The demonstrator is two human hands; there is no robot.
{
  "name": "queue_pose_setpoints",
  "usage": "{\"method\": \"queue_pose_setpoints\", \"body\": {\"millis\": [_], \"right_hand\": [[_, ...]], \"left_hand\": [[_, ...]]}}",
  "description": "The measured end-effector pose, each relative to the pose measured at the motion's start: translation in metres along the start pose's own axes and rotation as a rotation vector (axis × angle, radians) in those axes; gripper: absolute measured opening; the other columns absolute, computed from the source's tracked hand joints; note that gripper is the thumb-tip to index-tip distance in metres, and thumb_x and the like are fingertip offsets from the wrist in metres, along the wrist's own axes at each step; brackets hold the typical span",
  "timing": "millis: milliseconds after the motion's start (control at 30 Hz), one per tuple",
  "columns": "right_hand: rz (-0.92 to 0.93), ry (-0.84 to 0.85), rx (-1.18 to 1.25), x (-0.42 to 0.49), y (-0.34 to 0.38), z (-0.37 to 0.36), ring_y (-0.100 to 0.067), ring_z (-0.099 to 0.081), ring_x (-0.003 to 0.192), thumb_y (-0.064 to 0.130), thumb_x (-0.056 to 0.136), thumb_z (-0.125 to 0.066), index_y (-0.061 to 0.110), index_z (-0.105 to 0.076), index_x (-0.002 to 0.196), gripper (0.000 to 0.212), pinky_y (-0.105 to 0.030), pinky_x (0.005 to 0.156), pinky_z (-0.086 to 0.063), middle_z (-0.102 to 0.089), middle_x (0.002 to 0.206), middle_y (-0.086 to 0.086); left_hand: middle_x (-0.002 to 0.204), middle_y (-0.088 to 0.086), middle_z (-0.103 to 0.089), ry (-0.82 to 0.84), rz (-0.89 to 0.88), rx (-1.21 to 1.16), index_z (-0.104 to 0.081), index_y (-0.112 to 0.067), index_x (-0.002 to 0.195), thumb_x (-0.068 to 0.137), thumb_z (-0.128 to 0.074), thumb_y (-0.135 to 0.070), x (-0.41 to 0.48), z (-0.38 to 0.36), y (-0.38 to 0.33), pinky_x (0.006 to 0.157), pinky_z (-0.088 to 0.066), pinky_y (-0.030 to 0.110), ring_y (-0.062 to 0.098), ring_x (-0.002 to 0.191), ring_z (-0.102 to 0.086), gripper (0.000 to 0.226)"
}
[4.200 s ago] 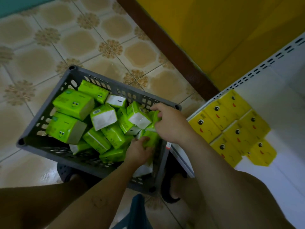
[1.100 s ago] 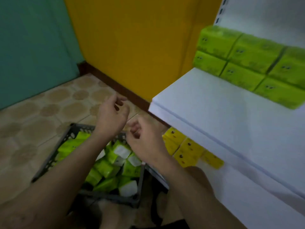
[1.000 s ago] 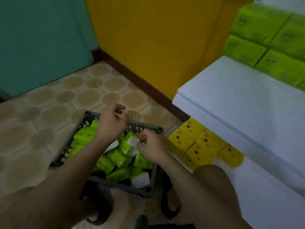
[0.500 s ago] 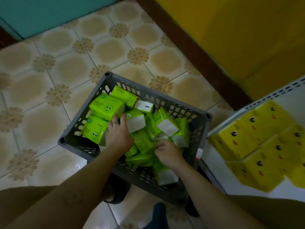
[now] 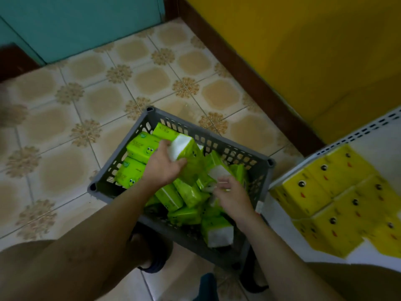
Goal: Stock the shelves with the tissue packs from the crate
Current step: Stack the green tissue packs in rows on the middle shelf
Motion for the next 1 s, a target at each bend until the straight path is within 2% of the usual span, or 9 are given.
{"method": "queue_pose_setpoints", "body": {"millis": [67, 100, 233, 367, 467, 600, 767, 867, 1000], "right_hand": [[0.038, 0.0, 0.008, -0.019, 0.028, 0.015, -0.01, -0.055, 0.088, 0.02, 0.091, -0.063, 0.023, -0.052, 0.123, 0.034, -0.021, 0.065, -0.048, -0.053, 0.114, 0.005], [0.059, -0.008, 0.016, -0.03, 0.042, 0.023, -0.011, -0.055, 0.093, 0.024, 0.091, -0.063, 0.024, -0.052, 0.125, 0.036, -0.022, 0.071, -0.048, -0.052, 0.116, 0.005], [0.193, -0.04, 0.081, -0.081, 0.083, 0.054, -0.018, -0.056, 0.113, 0.039, 0.089, -0.065, 0.033, -0.055, 0.117, 0.03, -0.041, 0.096, -0.05, -0.055, 0.129, -0.001], [0.344, 0.081, 0.083, -0.141, 0.108, 0.069, -0.014, -0.055, 0.117, 0.063, 0.068, -0.074, 0.051, -0.038, 0.135, 0.077, -0.043, 0.099, -0.049, -0.049, 0.137, 0.004], [0.447, 0.153, -0.01, -0.185, 0.124, 0.075, -0.01, -0.057, 0.115, 0.055, 0.064, -0.076, 0.046, -0.034, 0.143, 0.089, -0.036, 0.098, -0.049, -0.045, 0.136, 0.006], [0.537, 0.19, -0.176, -0.231, 0.14, 0.093, -0.014, -0.065, 0.107, 0.028, 0.078, -0.08, 0.032, -0.039, 0.143, 0.077, -0.03, 0.092, -0.052, -0.064, 0.123, -0.006], [0.646, -0.242, -0.181, -0.286, 0.156, 0.16, -0.012, -0.065, 0.079, 0.036, 0.075, -0.079, 0.036, -0.057, 0.125, 0.054, -0.025, 0.068, -0.05, -0.066, 0.087, 0.002], [0.65, -0.436, 0.076, -0.317, 0.152, 0.217, -0.019, -0.07, 0.081, 0.04, 0.075, -0.075, 0.035, -0.064, 0.113, 0.04, -0.039, 0.073, -0.057, -0.07, 0.093, -0.004], [0.541, -0.704, 0.247, -0.348, 0.137, 0.299, -0.025, -0.068, 0.087, 0.045, 0.082, -0.068, 0.027, -0.056, 0.115, 0.039, -0.049, 0.078, -0.057, -0.066, 0.109, -0.006]], "left_hand": [[0.12, 0.007, -0.055, 0.158, -0.03, -0.097, -0.047, -0.017, 0.134, 0.08, -0.064, -0.042, -0.015, 0.023, -0.021, 0.085, -0.048, 0.037, 0.03, 0.105, -0.058, 0.062], [0.12, 0.007, -0.058, 0.239, -0.033, -0.143, -0.052, -0.022, 0.13, 0.072, -0.063, -0.047, -0.027, 0.035, -0.032, 0.09, -0.05, 0.042, 0.03, 0.106, -0.059, 0.064], [0.121, 0.001, -0.058, 0.48, -0.087, -0.274, -0.054, -0.035, 0.128, 0.063, -0.06, -0.036, -0.08, 0.064, -0.07, 0.092, -0.05, 0.053, 0.027, 0.104, -0.061, 0.065], [0.136, -0.005, -0.048, 0.625, -0.26, -0.176, -0.045, -0.04, 0.135, 0.053, -0.065, -0.041, -0.139, 0.085, -0.104, 0.099, -0.047, 0.048, 0.019, 0.118, -0.054, 0.084], [0.14, -0.008, -0.047, 0.693, -0.395, -0.083, -0.043, -0.04, 0.137, 0.056, -0.069, -0.04, -0.18, 0.098, -0.13, 0.103, -0.044, 0.048, 0.017, 0.122, -0.052, 0.085], [0.115, -0.001, -0.059, 0.519, -0.492, -0.121, -0.048, -0.032, 0.13, 0.052, -0.079, -0.039, -0.217, 0.114, -0.164, 0.097, -0.048, 0.04, 0.017, 0.102, -0.061, 0.085], [0.117, 0.006, -0.062, 0.249, -0.647, -0.436, -0.058, -0.021, 0.122, 0.078, -0.08, -0.024, -0.247, 0.123, -0.22, 0.088, -0.05, 0.029, 0.018, 0.103, -0.062, 0.049], [0.114, 0.002, -0.063, 0.048, -0.766, -0.554, -0.059, -0.02, 0.117, 0.087, -0.07, -0.025, -0.264, 0.12, -0.257, 0.084, -0.049, 0.028, 0.018, 0.106, -0.061, 0.032], [0.126, -0.004, -0.057, -0.003, -0.878, -0.486, -0.053, -0.028, 0.128, 0.088, -0.069, -0.033, -0.293, 0.095, -0.303, 0.09, -0.045, 0.033, 0.013, 0.114, -0.055, 0.044]]}}
Point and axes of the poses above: each hand's wrist, its own x-axis towards the middle knuckle, its own z-axis out of the back of the hand, y = z × x, the point moved 5 cm from there along x, towards the middle knuckle
